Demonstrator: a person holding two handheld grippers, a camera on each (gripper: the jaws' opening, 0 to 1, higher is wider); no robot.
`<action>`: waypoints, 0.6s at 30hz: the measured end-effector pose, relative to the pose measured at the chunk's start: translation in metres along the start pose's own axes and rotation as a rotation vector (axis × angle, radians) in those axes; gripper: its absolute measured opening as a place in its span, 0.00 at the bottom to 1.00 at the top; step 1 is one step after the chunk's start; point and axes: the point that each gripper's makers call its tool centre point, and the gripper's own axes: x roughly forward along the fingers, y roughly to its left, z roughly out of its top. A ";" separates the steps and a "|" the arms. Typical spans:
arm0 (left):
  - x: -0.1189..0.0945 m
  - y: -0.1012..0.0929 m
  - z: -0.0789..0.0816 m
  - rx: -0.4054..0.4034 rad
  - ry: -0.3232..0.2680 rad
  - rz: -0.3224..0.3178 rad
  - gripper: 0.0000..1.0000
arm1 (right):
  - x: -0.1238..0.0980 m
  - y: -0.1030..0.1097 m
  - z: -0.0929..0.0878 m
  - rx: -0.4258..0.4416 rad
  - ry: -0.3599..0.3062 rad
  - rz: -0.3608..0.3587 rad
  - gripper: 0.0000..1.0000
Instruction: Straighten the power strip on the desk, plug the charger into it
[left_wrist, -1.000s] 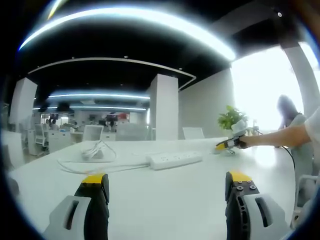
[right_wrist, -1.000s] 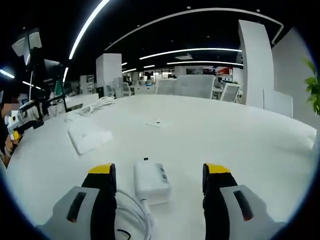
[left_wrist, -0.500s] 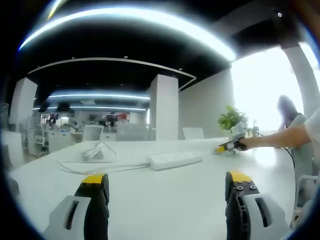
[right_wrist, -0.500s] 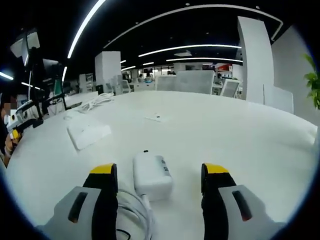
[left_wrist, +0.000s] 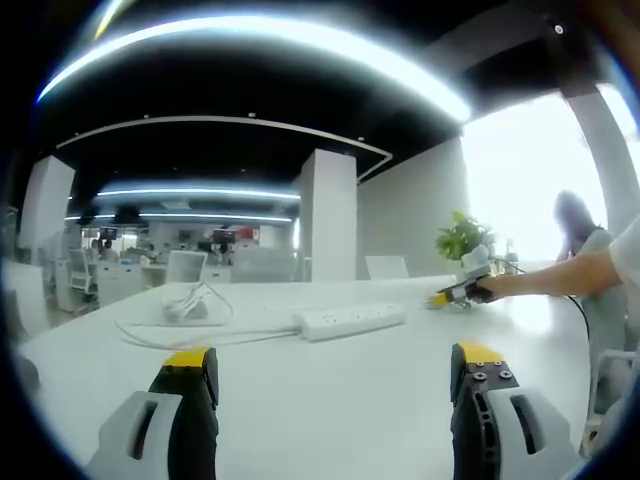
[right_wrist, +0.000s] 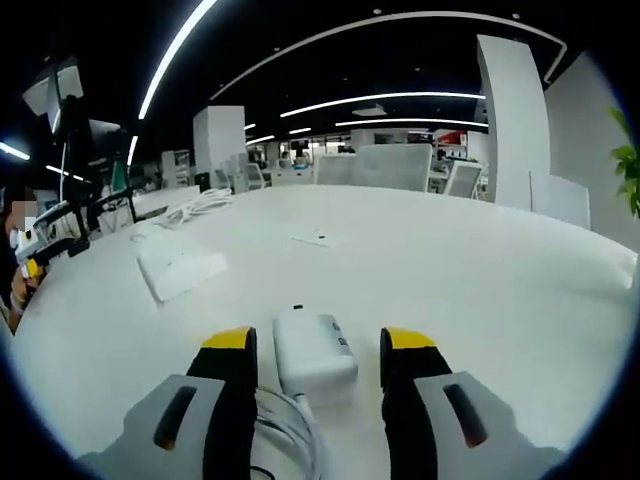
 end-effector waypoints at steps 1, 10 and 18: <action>0.000 0.001 0.000 0.000 -0.001 0.001 0.99 | 0.001 0.000 0.000 0.000 -0.002 0.002 0.45; 0.001 0.003 0.000 -0.015 -0.001 -0.004 0.99 | 0.003 0.009 0.002 -0.014 -0.009 0.011 0.38; 0.001 0.005 0.002 -0.015 -0.003 -0.002 0.99 | 0.003 0.012 0.003 -0.026 -0.031 -0.008 0.34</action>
